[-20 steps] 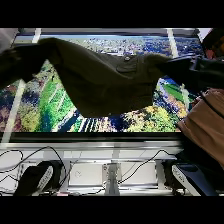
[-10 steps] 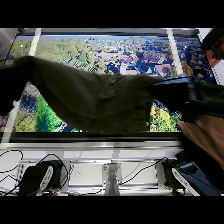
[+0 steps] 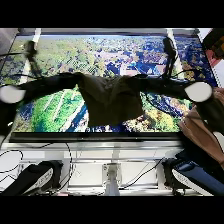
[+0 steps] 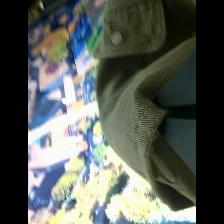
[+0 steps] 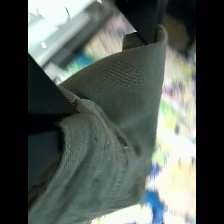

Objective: Fold the clothes and pants, and hang the long-sleeved shirts on hangers.

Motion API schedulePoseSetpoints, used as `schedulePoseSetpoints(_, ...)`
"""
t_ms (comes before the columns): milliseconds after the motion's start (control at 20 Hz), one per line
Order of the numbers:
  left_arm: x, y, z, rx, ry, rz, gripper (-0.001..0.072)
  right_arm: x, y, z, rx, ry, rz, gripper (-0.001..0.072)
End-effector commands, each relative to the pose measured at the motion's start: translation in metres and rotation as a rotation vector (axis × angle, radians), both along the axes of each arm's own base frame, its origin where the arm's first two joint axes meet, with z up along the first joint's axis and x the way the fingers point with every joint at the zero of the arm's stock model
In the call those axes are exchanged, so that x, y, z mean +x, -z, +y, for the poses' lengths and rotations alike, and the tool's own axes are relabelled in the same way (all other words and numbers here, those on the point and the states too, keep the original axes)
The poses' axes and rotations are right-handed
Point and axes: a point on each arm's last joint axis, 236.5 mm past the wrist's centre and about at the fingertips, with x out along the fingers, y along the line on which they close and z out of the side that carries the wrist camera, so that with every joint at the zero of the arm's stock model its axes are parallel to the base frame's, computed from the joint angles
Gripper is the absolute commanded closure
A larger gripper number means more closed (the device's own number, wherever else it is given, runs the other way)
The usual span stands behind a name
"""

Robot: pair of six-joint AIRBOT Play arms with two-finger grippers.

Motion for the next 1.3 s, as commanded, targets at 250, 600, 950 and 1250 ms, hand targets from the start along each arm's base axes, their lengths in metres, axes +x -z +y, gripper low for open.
schedulePoseSetpoints(250, 0.055, 0.12, -0.016, 0.034, -0.099, 0.169, 0.0688, 0.084, 0.097, -0.107, -0.101, 0.285, 0.169, 0.0686)
schedulePoseSetpoints(600, -0.012, 0.174, -0.051, 0.123, 0.109, 0.433, 0.0689, -0.006, 0.166, -0.127, -0.35, 0.035, 0.509, 0.0685)
schedulePoseSetpoints(950, -0.05, 0.188, -0.021, 0.227, 0.132, 0.659, 0.0689, -0.047, 0.184, -0.127, -0.38, -0.048, 0.65, 0.0685)
schedulePoseSetpoints(1250, -0.055, 0.194, -0.019, 0.257, 0.146, 0.675, 0.0689, -0.057, 0.21, -0.109, -0.42, -0.072, 0.636, 0.0685)
